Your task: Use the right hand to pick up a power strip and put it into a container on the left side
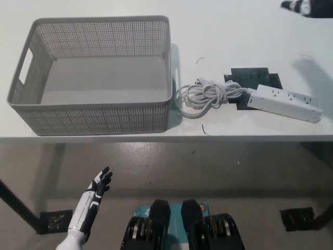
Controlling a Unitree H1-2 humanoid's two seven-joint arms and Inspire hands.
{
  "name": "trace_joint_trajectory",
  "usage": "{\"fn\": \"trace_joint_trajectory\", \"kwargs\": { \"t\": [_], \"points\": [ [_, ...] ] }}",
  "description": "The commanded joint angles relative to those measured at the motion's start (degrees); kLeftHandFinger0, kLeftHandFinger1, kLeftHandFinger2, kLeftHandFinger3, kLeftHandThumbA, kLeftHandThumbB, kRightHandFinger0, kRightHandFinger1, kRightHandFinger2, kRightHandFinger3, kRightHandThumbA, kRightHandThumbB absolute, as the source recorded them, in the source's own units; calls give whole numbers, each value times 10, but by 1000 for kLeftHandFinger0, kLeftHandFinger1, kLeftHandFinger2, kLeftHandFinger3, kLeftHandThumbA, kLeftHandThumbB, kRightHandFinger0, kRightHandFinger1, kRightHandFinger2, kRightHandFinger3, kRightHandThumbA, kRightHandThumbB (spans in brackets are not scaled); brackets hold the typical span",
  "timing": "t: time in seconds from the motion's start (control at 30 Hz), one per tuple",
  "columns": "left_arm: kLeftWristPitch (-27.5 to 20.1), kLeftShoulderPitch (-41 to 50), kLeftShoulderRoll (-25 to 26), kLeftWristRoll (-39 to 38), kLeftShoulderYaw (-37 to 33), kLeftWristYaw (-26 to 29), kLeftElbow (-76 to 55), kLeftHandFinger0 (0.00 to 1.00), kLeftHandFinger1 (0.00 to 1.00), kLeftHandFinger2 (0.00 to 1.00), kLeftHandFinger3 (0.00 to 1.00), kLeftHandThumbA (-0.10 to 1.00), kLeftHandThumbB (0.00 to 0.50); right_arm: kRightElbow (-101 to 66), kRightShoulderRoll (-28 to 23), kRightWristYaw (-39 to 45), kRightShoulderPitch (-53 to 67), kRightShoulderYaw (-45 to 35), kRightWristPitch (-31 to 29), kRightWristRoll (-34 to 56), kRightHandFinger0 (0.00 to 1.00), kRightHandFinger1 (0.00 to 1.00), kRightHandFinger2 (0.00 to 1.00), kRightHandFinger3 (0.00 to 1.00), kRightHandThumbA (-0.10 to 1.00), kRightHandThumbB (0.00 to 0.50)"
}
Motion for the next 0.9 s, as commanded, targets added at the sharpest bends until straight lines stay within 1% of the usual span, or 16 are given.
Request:
{"fn": "trace_joint_trajectory", "kwargs": {
  "t": [0.0,0.03,0.07,0.13,0.17,0.2,0.3,0.4,0.47,0.53,0.63,0.67,0.77,0.8,0.83,0.87],
  "points": [
    [-53,-21,25,7,1,-9,-26,1000,1000,1000,1000,1000,180,240,15,260,-225,134,72,-77,1000,1000,1000,1000,1000,478],
    [-53,-21,25,7,1,-9,-27,1000,1000,1000,1000,1000,184,256,27,263,-228,141,72,-73,1000,1000,1000,1000,1000,459],
    [-53,-17,23,7,0,-10,-27,1000,1000,1000,1000,1000,184,264,32,267,-228,147,72,-70,1000,1000,1000,1000,1000,454],
    [-53,-17,23,6,0,-11,-28,1000,1000,1000,1000,1000,177,296,56,273,-235,163,72,-67,1000,1000,1000,1000,1000,414],
    [-53,-17,23,6,0,-12,-28,1000,1000,1000,1000,1000,179,307,62,275,-239,172,67,-69,1000,1000,1000,1000,1000,413],
    [-53,-16,23,6,0,-13,-29,1000,1000,1000,1000,1000,188,333,74,273,-246,185,55,-79,1000,1000,1000,1000,1000,433],
    [-52,-11,23,7,1,-12,-31,1000,1000,1000,1000,1000,191,398,107,268,-262,217,27,-96,1000,1000,1000,1000,1000,444],
    [-48,-11,24,4,2,-13,-34,1000,1000,1000,1000,1000,190,451,134,266,-284,245,35,-113,1000,1000,1000,1000,1000,471],
    [-51,-11,25,5,2,-13,-34,1000,1000,1000,1000,1000,182,472,146,261,-291,254,36,-115,1000,1000,1000,1000,1000,460],
    [-47,-10,24,6,1,-13,-36,1000,1000,1000,1000,1000,189,501,160,246,-295,256,37,-115,1000,1000,1000,1000,1000,470],
    [-44,-8,25,7,1,-13,-39,1000,1000,1000,1000,1000,176,542,176,236,-298,251,25,-108,1000,1000,1000,1000,1000,477],
    [-43,-7,25,6,1,-15,-40,1000,1000,1000,1000,1000,175,563,183,231,-299,254,6,-112,1000,1000,1000,1000,1000,465],
    [-43,-8,26,7,1,-15,-41,1000,1000,1000,1000,991,176,606,199,227,-300,262,-28,-120,1000,1000,1000,1000,1000,453],
    [-44,-8,26,8,1,-15,-40,1000,1000,1000,1000,991,178,616,203,224,-300,262,-32,-123,1000,1000,1000,1000,1000,467],
    [-44,-8,27,7,2,-15,-40,1000,1000,1000,1000,991,180,628,210,217,-300,259,-32,-122,1000,1000,1000,1000,1000,468],
    [-42,-8,27,6,2,-15,-41,1000,1000,1000,1000,989,181,638,215,211,-298,253,-29,-120,1000,1000,1000,1000,1000,457]
  ]
}}
